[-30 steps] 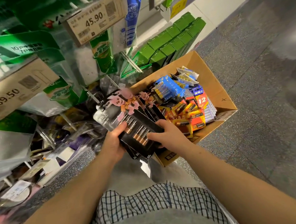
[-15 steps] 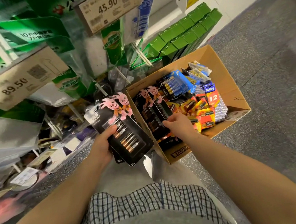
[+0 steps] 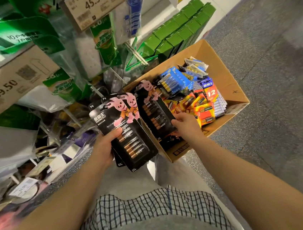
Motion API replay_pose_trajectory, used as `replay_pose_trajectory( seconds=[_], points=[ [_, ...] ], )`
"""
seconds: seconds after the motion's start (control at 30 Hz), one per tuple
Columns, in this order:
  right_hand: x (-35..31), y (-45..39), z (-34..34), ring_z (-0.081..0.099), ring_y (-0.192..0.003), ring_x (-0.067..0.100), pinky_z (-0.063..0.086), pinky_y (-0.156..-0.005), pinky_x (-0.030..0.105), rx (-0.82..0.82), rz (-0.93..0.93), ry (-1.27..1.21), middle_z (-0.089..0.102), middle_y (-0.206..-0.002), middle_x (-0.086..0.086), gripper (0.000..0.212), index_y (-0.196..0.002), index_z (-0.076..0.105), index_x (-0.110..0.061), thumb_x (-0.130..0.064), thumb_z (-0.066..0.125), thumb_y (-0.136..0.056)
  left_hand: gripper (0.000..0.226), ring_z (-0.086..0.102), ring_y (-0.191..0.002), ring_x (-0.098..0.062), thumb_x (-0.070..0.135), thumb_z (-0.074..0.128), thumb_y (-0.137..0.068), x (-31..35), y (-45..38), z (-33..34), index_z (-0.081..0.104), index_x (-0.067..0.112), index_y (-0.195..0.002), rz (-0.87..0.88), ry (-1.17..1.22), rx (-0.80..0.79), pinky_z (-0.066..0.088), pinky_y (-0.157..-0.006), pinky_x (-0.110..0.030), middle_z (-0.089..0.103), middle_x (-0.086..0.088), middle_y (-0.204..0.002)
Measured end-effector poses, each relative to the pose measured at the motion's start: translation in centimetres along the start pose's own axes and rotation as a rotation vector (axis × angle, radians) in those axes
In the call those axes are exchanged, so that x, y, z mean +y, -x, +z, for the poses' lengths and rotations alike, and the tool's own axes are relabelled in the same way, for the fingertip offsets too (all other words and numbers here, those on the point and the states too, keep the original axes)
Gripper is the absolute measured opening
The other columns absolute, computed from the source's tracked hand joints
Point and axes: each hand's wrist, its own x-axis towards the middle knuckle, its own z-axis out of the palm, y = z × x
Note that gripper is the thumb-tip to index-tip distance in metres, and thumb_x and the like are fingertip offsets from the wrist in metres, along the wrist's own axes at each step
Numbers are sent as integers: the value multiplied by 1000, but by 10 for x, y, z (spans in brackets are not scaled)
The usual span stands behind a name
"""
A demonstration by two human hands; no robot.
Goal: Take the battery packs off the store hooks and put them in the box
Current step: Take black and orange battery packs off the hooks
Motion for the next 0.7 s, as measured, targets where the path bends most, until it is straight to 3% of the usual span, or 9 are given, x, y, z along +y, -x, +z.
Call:
replay_pose_trajectory(
  seconds=[0.1,0.2,0.37,0.43,0.53,0.7],
  points=[
    [-2,27,-18,64,-80,12,56,-60,19,37,-26,-207,65,-90,1,20,-83,60,-21,-11,51,-98,36,72,-75,-21,10,67,-82,5,10,9,58,11,-118,15,7,-31,58,-58,-32,71,-6,-91],
    [1,47,-31,68,-89,20,58,-66,24,89,-42,-330,67,-99,6,18,-84,60,-21,-11,54,-97,29,73,-63,-18,7,55,-93,9,23,19,55,9,-122,38,50,-44,56,-48,-28,68,-10,-94],
    [-3,91,-57,58,-64,16,54,-58,29,48,-242,-510,55,-68,3,29,-70,48,-12,-6,52,-97,21,72,-66,-22,8,56,-91,13,72,30,60,8,-112,223,96,-81,57,-58,-34,72,-7,-83],
    [-5,113,-69,58,-62,15,53,-56,25,-3,-349,-542,57,-71,6,18,-80,55,-9,-6,52,-97,22,73,-66,-24,9,62,-84,13,102,29,63,9,-106,330,146,-95,60,-58,-35,74,-6,-77],
    [-6,148,-83,63,-65,17,54,-55,24,-101,-449,-652,67,-82,10,10,-98,62,0,-3,53,-96,45,73,-77,-31,12,71,-69,7,152,26,63,7,-114,468,192,-123,62,-71,-45,74,-12,-88],
    [-17,220,-90,59,-63,15,44,-56,26,-262,-657,-625,69,-67,-4,30,-81,62,-12,3,43,-96,25,71,-63,-19,10,67,-75,-14,233,14,63,11,-100,692,292,-63,60,-63,-34,73,-3,-73]
  ],
)
